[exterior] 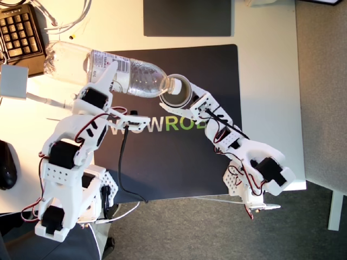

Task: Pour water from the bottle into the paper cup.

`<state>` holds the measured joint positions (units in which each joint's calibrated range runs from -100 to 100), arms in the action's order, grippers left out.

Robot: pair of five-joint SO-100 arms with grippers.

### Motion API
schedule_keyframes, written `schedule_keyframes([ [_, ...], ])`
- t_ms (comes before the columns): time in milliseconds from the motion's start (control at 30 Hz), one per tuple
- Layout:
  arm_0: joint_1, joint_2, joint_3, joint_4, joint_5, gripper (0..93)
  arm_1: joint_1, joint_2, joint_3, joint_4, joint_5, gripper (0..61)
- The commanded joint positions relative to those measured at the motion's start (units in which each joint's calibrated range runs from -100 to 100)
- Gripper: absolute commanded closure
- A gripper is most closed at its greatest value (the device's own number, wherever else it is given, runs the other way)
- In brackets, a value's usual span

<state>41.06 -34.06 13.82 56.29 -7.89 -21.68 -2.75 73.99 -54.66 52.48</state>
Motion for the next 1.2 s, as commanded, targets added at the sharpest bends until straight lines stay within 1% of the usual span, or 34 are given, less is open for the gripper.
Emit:
schedule_keyframes([
  [0,0.70,-4.08,-1.42,-1.26,0.15,92.7,1.53,-1.76,-2.88,0.09,-0.20,61.2],
  [1167,0.70,-6.17,1.13,-1.34,0.29,92.7,1.30,-1.94,-1.34,-1.14,-0.29,61.2],
])
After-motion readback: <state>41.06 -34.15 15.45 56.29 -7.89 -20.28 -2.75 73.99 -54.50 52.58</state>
